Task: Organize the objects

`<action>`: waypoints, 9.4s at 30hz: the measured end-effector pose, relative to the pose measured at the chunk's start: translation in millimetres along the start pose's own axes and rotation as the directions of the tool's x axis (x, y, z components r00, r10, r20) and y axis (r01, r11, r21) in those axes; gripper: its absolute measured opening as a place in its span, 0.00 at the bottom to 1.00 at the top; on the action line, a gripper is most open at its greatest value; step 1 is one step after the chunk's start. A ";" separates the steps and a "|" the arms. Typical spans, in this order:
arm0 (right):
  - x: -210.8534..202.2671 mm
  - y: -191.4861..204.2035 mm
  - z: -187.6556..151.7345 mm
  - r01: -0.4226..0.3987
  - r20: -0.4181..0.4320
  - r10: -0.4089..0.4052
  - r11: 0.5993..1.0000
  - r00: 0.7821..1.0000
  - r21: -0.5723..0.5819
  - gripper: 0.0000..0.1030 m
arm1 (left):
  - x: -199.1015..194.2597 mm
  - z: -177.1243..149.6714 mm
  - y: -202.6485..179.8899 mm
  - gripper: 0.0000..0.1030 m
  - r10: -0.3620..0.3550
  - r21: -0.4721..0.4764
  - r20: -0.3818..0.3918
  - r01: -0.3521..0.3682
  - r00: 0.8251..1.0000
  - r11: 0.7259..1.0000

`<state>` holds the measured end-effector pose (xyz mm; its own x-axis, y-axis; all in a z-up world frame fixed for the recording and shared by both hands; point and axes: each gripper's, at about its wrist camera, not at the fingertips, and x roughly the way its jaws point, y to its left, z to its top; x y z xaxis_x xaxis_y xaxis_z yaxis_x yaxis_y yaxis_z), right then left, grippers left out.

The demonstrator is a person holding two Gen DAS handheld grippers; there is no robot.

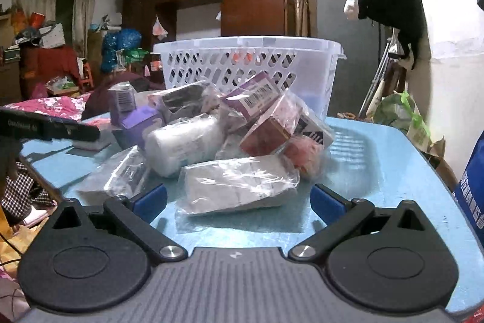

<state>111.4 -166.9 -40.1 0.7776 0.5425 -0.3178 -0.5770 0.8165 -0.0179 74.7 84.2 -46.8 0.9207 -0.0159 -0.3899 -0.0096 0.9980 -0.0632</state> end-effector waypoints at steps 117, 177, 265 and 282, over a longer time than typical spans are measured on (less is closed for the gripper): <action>-30.8 7.7 -4.9 -0.064 0.061 0.056 0.989 0.997 0.132 0.51 | 2.2 24.6 -7.2 0.45 -0.062 -0.068 0.153 0.073 0.986 0.995; 30.6 -32.4 38.3 -0.033 -0.011 0.034 0.994 0.999 0.109 0.50 | 5.3 22.5 8.6 0.85 -0.026 -0.124 0.055 0.033 0.998 0.992; 69.6 -54.3 47.1 -0.056 -0.191 0.069 0.996 0.979 0.075 0.60 | 20.2 18.5 -48.5 0.75 -0.196 0.082 0.033 0.193 0.980 0.978; 58.7 -57.7 37.1 -0.041 -0.148 0.052 0.997 0.988 0.073 0.50 | 12.6 1.2 -54.0 0.52 -0.191 0.057 0.106 0.186 0.976 0.981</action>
<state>199.5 -174.8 -22.5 0.7012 0.5488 -0.4551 -0.5890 0.8056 0.0640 87.3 30.2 -47.2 0.9417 -0.1994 -0.2709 0.1839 0.9795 -0.0820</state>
